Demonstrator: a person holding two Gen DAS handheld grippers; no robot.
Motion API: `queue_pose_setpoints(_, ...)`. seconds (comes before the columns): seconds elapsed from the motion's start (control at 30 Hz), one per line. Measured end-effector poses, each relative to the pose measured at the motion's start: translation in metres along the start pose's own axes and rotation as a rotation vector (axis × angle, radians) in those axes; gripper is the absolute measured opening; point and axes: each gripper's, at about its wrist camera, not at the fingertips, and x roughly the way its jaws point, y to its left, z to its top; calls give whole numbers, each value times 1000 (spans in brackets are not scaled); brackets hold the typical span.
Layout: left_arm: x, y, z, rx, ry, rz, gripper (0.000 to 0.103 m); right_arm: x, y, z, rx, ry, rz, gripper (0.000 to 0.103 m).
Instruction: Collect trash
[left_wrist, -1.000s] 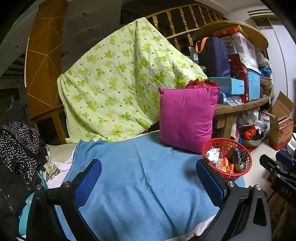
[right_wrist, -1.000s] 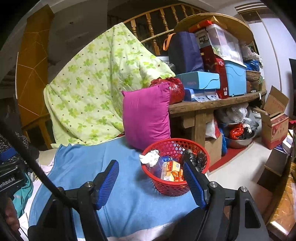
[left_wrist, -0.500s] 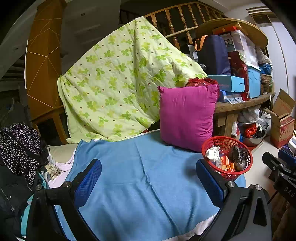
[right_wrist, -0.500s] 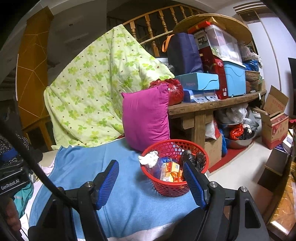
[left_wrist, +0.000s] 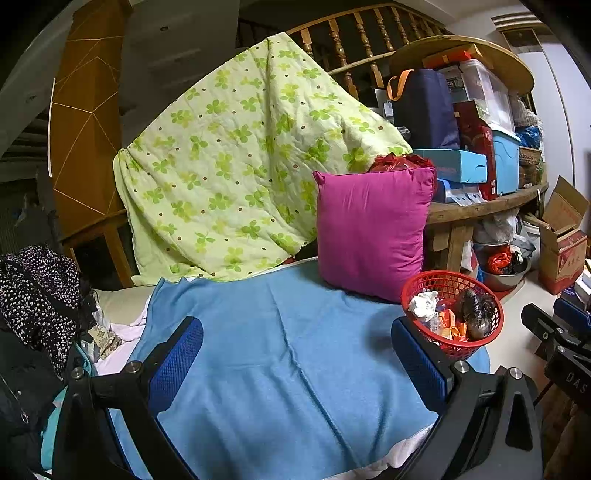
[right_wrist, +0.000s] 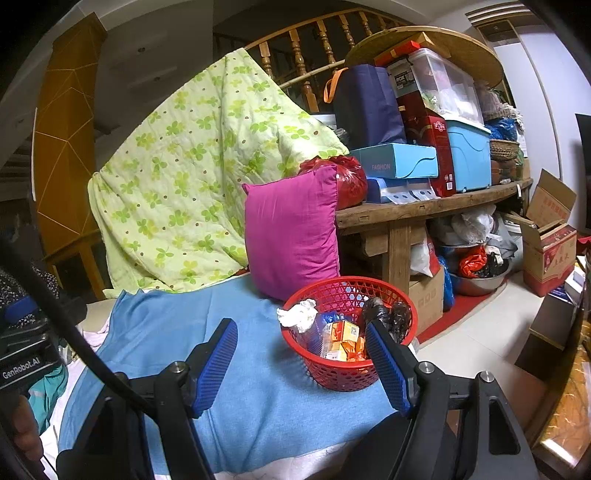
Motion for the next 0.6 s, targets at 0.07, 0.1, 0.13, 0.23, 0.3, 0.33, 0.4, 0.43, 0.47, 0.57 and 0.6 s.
queue_pose_setpoints(0.07, -1, 0, 0, 2, 0, -2, 101, 0, 0, 0, 2, -1, 1, 75)
queue_pose_setpoints(0.1, -1, 0, 0, 2, 0, -1, 101, 0, 0, 0, 1, -2, 0, 75)
queue_pose_setpoints(0.13, -1, 0, -1, 2, 1, -4, 101, 0, 0, 0, 1, -2, -1, 75)
queue_pose_setpoints(0.23, -1, 0, 0, 3, 2, -6, 101, 0, 0, -1, 2, -4, -1, 75)
queue_pose_setpoints(0.3, -1, 0, 1, 5, 2, -7, 101, 0, 2, -2, -1, -4, -3, 75)
queue_pose_setpoints(0.33, -1, 0, 1, 6, 1, -5, 101, 1, 2, -2, 0, -4, -3, 75)
queue_pose_setpoints(0.4, -1, 1, 0, 4, 4, -9, 101, 0, 2, -2, 1, -5, -2, 75)
queue_pose_setpoints(0.43, -1, 1, 0, 4, 5, -10, 101, 0, 1, -2, 0, -4, -2, 75)
queue_pose_setpoints(0.47, -1, 1, 1, 4, 5, -8, 101, 1, 2, -2, -1, -2, -2, 75)
queue_pose_setpoints(0.57, -2, 1, 1, 5, 7, -9, 101, 0, 3, -4, 3, -2, -1, 75)
queue_pose_setpoints(0.6, -1, 1, 2, 5, 7, -8, 101, 0, 2, -4, 2, -2, -1, 75)
